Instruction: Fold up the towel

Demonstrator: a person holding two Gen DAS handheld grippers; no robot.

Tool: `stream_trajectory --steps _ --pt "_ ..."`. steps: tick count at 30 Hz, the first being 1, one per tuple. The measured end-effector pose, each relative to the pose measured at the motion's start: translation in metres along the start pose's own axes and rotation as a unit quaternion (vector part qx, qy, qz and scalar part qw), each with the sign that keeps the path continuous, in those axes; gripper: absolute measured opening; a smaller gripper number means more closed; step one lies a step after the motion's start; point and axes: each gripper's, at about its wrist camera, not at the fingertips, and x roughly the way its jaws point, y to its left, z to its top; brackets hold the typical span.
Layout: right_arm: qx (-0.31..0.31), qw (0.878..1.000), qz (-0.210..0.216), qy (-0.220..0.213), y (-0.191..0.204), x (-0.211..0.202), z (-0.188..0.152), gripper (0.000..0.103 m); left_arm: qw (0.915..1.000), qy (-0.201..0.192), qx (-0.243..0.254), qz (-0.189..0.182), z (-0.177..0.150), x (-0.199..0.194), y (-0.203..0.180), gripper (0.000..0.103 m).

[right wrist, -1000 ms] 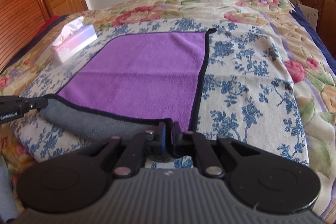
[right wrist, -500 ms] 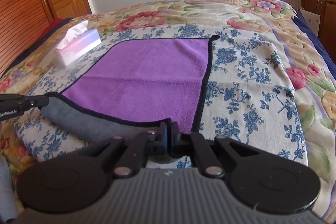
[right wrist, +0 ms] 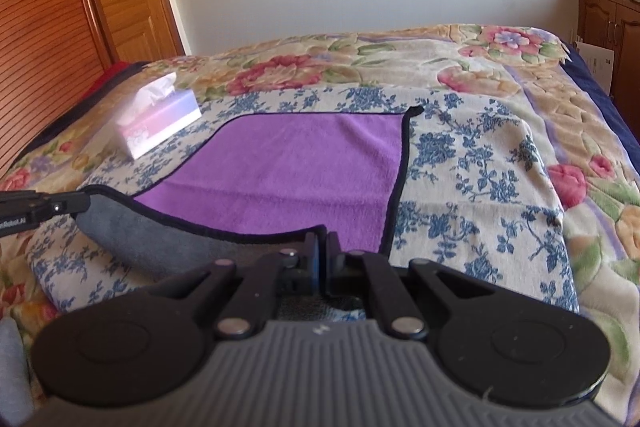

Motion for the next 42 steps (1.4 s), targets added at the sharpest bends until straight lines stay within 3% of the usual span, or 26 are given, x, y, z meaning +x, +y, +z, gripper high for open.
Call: stream_trajectory --steps 22,42 --pt "-0.005 0.999 0.006 -0.043 -0.006 0.013 0.025 0.004 0.9998 -0.019 -0.003 0.003 0.024 0.024 0.003 0.005" --pt "-0.001 0.998 -0.001 -0.055 -0.018 0.034 0.037 0.004 0.9998 -0.006 0.005 0.019 0.032 0.053 0.004 0.005"
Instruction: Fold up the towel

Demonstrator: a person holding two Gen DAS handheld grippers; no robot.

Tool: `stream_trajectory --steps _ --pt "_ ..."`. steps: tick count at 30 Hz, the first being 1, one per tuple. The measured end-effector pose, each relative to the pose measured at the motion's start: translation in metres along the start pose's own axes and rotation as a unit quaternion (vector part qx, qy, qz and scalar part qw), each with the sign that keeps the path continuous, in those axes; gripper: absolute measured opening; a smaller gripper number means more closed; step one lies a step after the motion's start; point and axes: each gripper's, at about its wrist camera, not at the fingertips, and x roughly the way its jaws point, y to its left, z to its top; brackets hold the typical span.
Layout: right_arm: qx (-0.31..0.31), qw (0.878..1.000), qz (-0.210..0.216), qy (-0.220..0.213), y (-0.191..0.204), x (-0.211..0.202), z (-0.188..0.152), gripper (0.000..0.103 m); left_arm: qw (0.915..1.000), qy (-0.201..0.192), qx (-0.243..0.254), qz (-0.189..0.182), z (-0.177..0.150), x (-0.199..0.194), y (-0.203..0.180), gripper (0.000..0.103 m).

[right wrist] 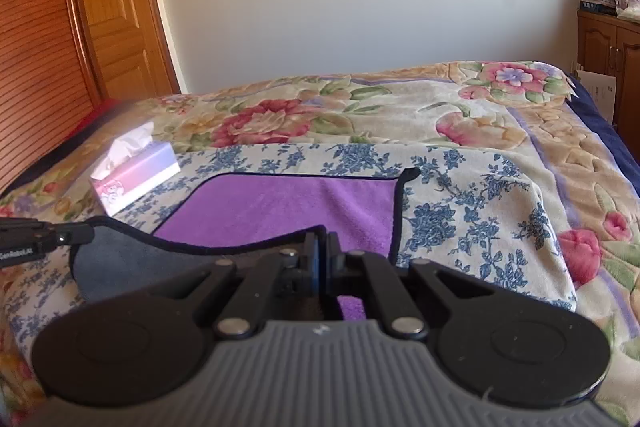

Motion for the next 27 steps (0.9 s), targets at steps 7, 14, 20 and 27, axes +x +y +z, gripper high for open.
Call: stream_trajectory --steps 7,14,20,27 --pt "-0.012 1.0 -0.001 0.004 0.0 0.007 0.001 0.004 1.0 0.004 -0.001 0.003 0.0 0.004 0.002 0.005" --pt "-0.021 1.0 -0.001 0.005 0.001 0.012 0.003 0.004 1.0 0.004 -0.001 0.008 0.004 0.01 0.003 0.005" --pt "-0.025 1.0 -0.001 0.003 -0.001 0.014 0.005 0.004 1.0 0.002 -0.001 0.009 0.009 0.017 0.004 0.005" --pt "-0.026 1.0 -0.002 0.0 -0.002 0.018 0.008 0.004 1.0 -0.001 -0.007 0.005 0.016 0.022 0.004 0.005"
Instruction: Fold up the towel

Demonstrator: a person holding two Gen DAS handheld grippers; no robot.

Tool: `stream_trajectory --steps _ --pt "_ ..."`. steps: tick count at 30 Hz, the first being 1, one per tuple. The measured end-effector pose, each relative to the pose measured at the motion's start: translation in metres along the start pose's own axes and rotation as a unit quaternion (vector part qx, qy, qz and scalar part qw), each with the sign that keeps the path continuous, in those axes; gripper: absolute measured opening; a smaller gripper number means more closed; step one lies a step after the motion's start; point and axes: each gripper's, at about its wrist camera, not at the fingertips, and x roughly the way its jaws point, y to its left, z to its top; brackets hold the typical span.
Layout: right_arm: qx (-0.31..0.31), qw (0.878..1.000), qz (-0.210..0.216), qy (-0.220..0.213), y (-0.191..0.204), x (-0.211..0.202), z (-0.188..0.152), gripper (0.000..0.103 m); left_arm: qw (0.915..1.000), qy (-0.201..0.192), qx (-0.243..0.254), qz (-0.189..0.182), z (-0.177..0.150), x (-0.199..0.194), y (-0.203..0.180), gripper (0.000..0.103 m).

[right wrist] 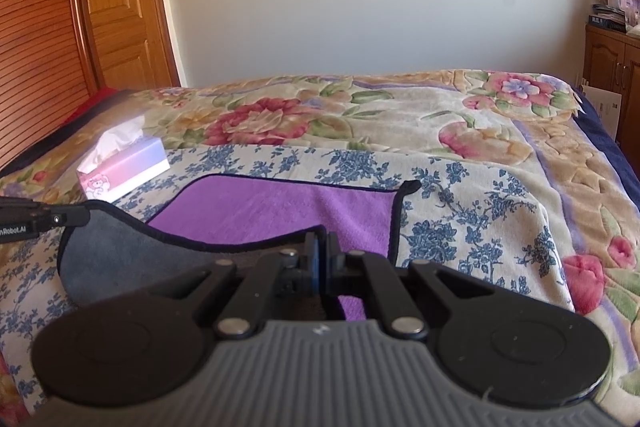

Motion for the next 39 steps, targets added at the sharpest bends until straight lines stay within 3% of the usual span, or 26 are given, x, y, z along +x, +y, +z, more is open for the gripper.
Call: stream_trajectory --steps 39 --pt "-0.027 0.999 -0.018 -0.006 -0.019 0.05 0.017 0.004 0.9995 0.004 0.032 0.005 0.027 0.06 0.01 0.005"
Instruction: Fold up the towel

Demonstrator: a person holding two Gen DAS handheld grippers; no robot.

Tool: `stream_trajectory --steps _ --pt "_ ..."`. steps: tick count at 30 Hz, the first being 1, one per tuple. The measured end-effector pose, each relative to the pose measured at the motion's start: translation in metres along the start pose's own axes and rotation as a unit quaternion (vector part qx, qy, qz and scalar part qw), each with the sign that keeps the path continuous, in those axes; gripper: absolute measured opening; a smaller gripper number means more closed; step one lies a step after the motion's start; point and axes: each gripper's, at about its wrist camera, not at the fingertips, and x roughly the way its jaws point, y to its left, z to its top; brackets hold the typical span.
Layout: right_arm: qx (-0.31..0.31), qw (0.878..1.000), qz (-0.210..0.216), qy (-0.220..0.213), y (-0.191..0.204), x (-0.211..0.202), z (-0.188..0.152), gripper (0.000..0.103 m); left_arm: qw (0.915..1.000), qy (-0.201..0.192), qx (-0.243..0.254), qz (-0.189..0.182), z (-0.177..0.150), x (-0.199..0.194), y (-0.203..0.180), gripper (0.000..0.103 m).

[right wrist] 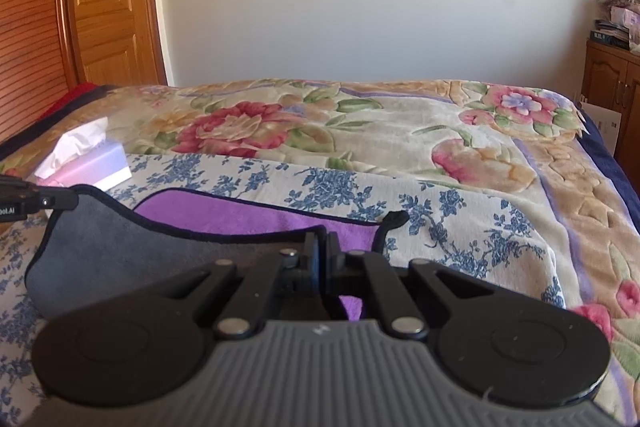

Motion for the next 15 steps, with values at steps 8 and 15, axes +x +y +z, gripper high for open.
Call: stream_trajectory --steps 8,15 --pt "-0.022 1.0 -0.004 0.007 -0.003 0.015 -0.001 0.004 1.0 0.0 0.004 0.006 0.004 0.019 0.007 0.005" --pt "-0.04 0.999 -0.01 0.005 -0.002 0.022 0.007 0.004 0.9999 -0.005 0.012 0.007 0.014 0.029 0.004 0.005"
